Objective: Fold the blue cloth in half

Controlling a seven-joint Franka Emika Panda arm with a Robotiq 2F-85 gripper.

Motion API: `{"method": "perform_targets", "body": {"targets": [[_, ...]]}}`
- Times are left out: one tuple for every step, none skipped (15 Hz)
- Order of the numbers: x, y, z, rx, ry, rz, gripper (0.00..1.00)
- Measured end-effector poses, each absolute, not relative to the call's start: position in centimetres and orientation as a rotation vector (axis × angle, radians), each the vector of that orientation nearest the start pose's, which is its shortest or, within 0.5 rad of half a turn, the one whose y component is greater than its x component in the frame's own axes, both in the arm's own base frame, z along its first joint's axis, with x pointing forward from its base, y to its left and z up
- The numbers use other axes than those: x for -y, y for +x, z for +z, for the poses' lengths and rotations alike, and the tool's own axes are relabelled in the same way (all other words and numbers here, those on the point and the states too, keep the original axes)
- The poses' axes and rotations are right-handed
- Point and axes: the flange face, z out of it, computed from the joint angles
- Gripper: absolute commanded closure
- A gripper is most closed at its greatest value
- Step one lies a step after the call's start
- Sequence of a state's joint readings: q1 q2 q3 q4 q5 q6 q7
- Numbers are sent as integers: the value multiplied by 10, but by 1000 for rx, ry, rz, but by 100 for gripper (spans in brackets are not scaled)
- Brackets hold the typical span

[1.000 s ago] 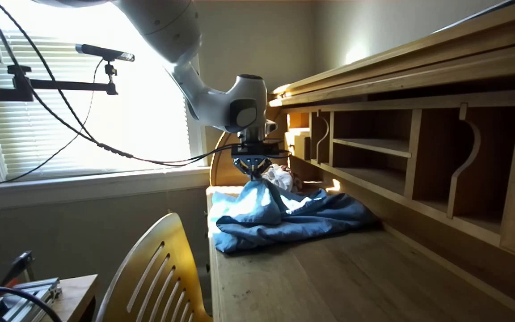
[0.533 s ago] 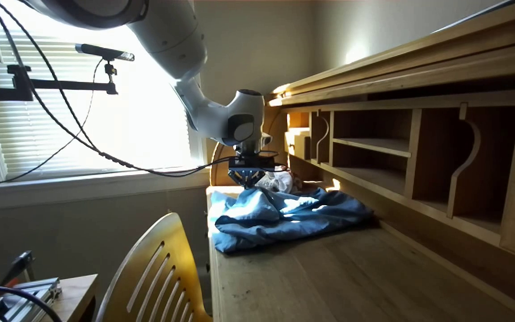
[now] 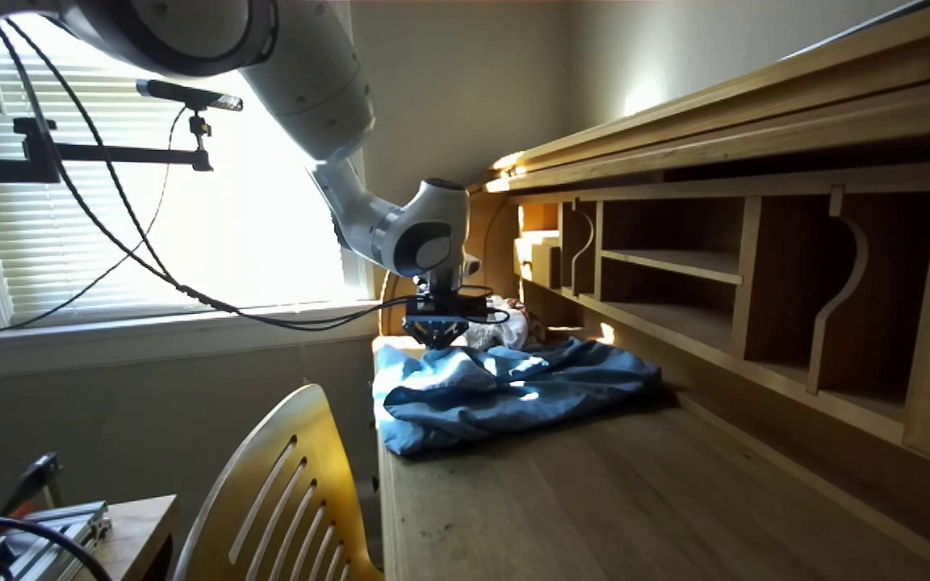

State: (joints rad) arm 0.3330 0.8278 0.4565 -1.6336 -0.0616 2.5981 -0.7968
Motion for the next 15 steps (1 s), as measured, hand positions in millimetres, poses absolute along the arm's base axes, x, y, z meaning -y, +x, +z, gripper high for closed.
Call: {"method": "perform_targets", "body": {"targets": [[-469,529,190,1913,-2118,-311,60],[-469,529,189,1916,-2123,-309,54],[-469,529,189,1913,-2137,-308,46],[-469,530,191,1911,-2155,-309,40],[-467,532,194,1915,-2183,-314,32],[-462,536,198,1911,-2230,-322,26],[-454,541,205,1895,-2285,-330,18],[-443,545,213,1862,-2344,-336,12],[-431,548,222,1817,-2405,-335,4],[-417,549,231,1769,-2463,-315,1],[-403,547,241,1723,-2516,-281,0],[-390,543,250,1686,-2561,-230,0],[-378,537,260,1663,-2597,-176,0],[-366,531,271,1642,-2630,-121,0],[-355,524,283,1629,-2659,-75,0]]}}
